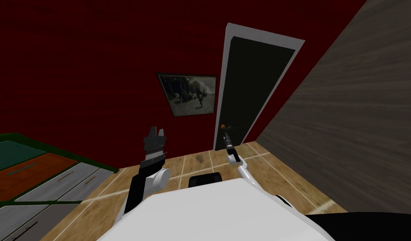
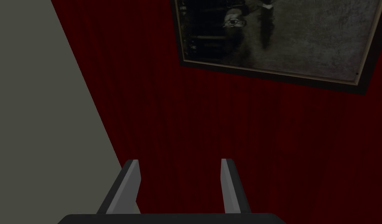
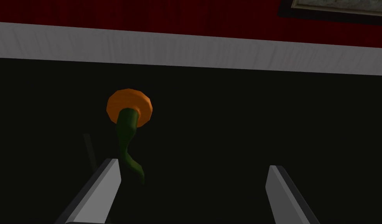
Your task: Pull the door open
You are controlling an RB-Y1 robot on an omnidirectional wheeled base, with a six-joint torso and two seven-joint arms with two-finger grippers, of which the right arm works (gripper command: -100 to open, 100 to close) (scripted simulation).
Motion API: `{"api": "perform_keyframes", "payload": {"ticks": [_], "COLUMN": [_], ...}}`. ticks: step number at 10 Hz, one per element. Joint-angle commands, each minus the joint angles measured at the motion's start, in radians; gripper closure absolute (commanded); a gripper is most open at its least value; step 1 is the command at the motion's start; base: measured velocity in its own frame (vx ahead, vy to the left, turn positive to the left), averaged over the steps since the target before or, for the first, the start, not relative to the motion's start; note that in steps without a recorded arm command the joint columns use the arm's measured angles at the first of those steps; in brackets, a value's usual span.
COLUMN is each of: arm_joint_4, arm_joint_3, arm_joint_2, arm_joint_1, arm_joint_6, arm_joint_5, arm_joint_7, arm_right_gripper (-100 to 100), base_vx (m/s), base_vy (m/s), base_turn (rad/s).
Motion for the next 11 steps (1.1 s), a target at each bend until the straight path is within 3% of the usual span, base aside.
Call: {"api": "perform_keyframes", "payload": {"ticks": [1,11], "arm_joint_4": [0.05,0.285], "arm_joint_3": [-0.001,-0.003], "arm_joint_2": [-0.006,-0.035], "arm_joint_1": [-0.022,-0.13], "arm_joint_6": [-0.01,-0.044], "arm_joint_5": [-0.005,-0.029], "arm_joint_7": [-0.001,0.0], "arm_right_gripper": [-100,-100], "base_vx": [0.015,0.009], "base_vy": [-0.133,-0.128], "base_turn": [0.135,0.115]}}
